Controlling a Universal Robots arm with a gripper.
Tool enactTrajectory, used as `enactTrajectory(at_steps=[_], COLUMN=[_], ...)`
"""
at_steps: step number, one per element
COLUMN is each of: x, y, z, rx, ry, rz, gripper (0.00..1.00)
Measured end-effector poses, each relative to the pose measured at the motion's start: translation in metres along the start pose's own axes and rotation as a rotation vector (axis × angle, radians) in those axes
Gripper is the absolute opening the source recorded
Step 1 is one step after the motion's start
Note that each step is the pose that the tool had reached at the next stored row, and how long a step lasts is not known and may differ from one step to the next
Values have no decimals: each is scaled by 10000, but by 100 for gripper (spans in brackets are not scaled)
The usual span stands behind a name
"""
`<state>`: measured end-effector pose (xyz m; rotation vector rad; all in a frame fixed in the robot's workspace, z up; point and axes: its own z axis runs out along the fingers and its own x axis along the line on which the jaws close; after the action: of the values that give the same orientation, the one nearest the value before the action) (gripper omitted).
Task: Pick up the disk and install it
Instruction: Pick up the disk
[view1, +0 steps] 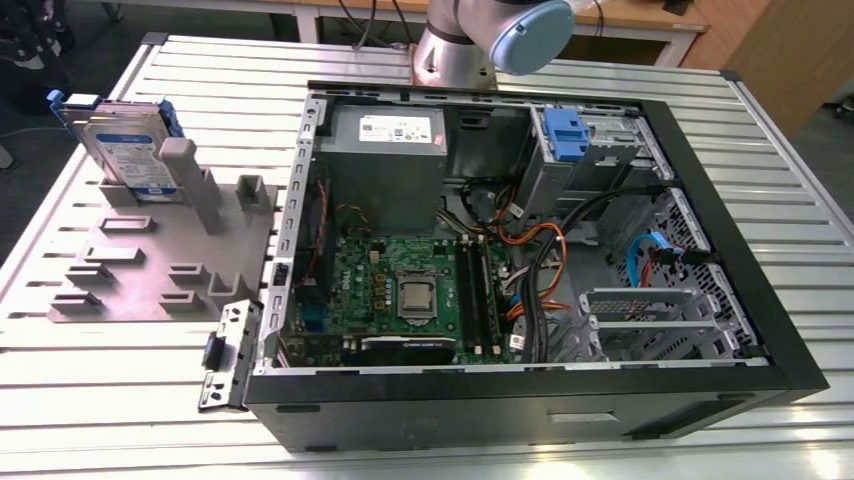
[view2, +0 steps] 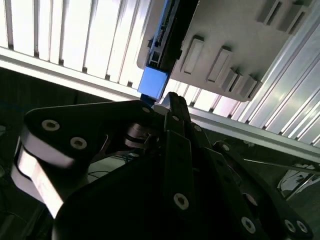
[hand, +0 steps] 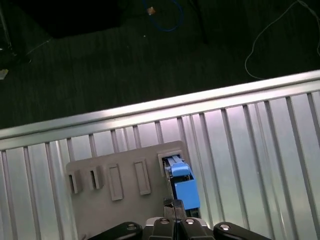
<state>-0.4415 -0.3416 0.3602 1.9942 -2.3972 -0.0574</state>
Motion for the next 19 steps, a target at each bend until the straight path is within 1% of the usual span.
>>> enactTrajectory(at_steps=[2,4,5,7,9,10,11,12,17,19], x=[0,0,0,2,6,6,5,5,5,5], y=[0,0,1,15,29,30,30,30,30,30], z=[3,6,14,30,45,50,53,55,66,66], rx=[-2,0,13,78,160,171,172,172,164,163], ry=[13,19,17,6,-28,-53,-67,-67,-43,-41], rz=[-283,-431,-456,-455,-459,-462,-472,-533,-1259,-1298], gripper=[11,11,11,11,11,11,11,11,11,11])
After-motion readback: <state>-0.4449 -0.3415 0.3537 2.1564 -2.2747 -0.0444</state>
